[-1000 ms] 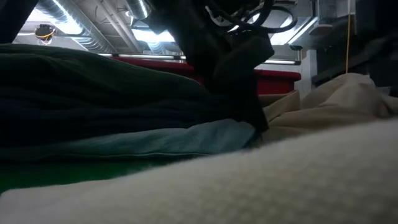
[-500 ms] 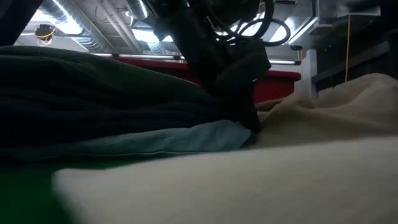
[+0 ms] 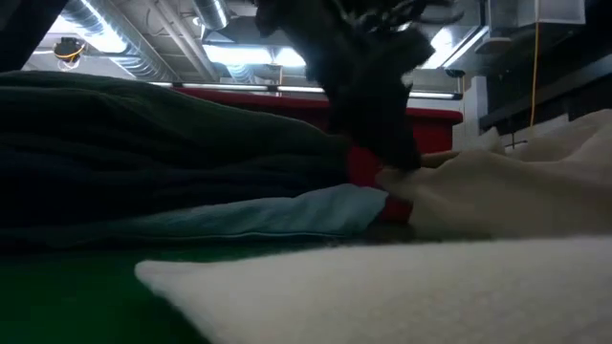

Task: Fold Laundry from Bin
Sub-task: Fold the light brown shorts

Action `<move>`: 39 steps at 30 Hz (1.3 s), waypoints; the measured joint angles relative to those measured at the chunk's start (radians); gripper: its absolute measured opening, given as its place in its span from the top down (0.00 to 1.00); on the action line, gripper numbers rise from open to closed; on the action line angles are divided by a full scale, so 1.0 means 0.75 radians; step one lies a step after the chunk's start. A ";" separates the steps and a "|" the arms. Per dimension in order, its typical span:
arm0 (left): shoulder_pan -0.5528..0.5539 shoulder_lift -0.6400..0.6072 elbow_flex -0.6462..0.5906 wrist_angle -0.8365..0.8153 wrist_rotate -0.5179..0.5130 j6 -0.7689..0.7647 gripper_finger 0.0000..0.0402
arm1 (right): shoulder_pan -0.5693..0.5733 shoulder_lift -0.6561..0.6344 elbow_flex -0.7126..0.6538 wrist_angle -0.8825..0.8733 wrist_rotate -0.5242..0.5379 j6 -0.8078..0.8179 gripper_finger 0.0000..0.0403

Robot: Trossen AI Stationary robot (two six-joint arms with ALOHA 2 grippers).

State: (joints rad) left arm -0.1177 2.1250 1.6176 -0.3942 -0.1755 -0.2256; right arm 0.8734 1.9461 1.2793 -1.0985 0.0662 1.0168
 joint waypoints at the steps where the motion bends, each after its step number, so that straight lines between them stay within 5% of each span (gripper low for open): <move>1: 0.000 0.000 0.036 -0.040 0.013 0.000 0.80 | -0.001 0.000 0.000 0.001 -0.001 0.000 0.74; 13: 0.001 0.000 0.201 -0.038 0.058 0.146 0.78 | -0.001 0.000 0.000 0.006 0.001 -0.001 0.74; 22: 0.040 0.000 0.201 0.176 -0.007 0.195 0.62 | -0.002 0.000 0.000 0.010 0.002 -0.001 0.74; 31: 0.123 0.043 0.202 0.360 -0.007 -0.326 0.54 | -0.002 0.000 0.000 0.010 0.004 -0.003 0.74; 39: 0.179 0.088 0.202 0.410 0.006 -0.571 0.56 | -0.002 0.000 0.000 0.010 0.005 -0.013 0.74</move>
State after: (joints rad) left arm 0.0164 2.1911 1.7694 -0.0866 -0.1710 -0.6537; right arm 0.8719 1.9461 1.2793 -1.0912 0.0696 1.0071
